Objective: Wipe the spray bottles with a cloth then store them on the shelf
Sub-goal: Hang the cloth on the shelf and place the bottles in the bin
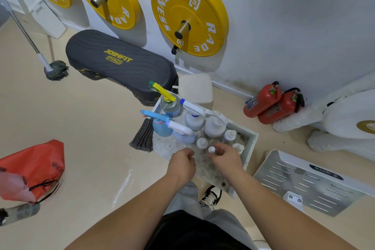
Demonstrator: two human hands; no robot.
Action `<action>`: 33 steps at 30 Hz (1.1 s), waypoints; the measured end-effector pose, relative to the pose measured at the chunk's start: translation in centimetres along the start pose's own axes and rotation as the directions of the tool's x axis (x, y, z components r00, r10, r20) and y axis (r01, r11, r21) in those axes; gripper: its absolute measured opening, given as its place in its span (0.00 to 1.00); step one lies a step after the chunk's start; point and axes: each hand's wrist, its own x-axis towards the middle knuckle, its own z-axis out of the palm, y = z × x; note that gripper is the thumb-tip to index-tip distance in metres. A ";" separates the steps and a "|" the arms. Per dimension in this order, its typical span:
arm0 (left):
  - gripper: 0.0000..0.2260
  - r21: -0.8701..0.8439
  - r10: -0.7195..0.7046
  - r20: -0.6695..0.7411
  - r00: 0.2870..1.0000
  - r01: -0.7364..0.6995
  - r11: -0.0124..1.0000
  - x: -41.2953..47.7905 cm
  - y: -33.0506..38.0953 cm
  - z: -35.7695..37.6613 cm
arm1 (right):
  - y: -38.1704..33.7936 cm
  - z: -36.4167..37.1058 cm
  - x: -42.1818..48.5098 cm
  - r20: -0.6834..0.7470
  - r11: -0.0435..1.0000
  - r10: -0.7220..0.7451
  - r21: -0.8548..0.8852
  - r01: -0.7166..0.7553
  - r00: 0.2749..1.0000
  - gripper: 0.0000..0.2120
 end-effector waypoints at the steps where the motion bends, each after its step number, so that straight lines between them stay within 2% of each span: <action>1: 0.15 0.001 0.004 -0.003 1.000 -0.004 1.000 -0.2 0.1 0.1 | 0.0 -0.1 -0.2 0.002 1.000 0.002 -0.008 -0.002 1.000 0.12; 3: 0.15 0.007 0.020 -0.012 1.000 -0.020 1.000 -0.6 0.5 0.3 | -0.1 -0.5 -0.4 -0.001 1.000 0.005 -0.024 -0.005 1.000 0.18; 5: 0.15 0.029 0.048 -0.018 0.999 -0.047 0.998 -0.9 1.0 0.5 | -0.1 -0.9 -0.5 -0.002 0.999 -0.006 -0.032 0.006 1.000 0.20; 11: 0.13 0.057 0.133 -0.040 0.990 -0.131 0.990 -2.1 2.9 0.8 | -0.7 -2.0 -1.4 0.034 0.982 -0.145 -0.118 0.148 0.989 0.14; 14: 0.12 0.035 0.130 -0.046 0.990 -0.129 0.991 -2.7 3.5 0.6 | -1.0 -1.9 -1.2 0.018 0.975 -0.146 -0.165 0.147 0.989 0.12; 18: 0.11 0.058 0.131 -0.064 0.989 -0.127 0.990 -3.5 3.6 0.0 | -0.8 -1.7 -1.0 -0.049 0.985 -0.127 -0.121 0.121 0.991 0.10; 23: 0.09 0.137 0.195 -0.078 0.978 -0.183 0.973 -4.1 4.6 -0.7 | -1.1 -2.0 -1.3 -0.045 0.995 -0.093 -0.034 0.091 0.995 0.15; 25: 0.08 0.147 0.253 -0.089 0.963 -0.238 0.960 -4.3 5.8 -1.0 | -1.4 -3.0 -1.7 -0.107 0.992 -0.126 -0.026 0.124 0.986 0.09; 28: 0.08 0.195 0.395 -0.097 0.913 -0.372 0.908 -4.6 9.1 -1.2 | -1.5 -5.9 -2.2 -0.260 0.983 -0.166 -0.115 0.141 0.951 0.03; 30: 0.09 0.262 0.490 -0.047 0.870 -0.463 0.847 -4.2 11.4 -0.9 | -0.6 -7.8 -1.9 -0.279 0.987 -0.148 -0.103 0.123 0.949 0.09; 33: 0.07 0.390 0.506 0.148 0.850 -0.520 0.760 -2.8 14.3 0.2 | 0.4 -9.2 -1.6 -0.104 0.980 -0.141 -0.153 0.124 0.984 0.23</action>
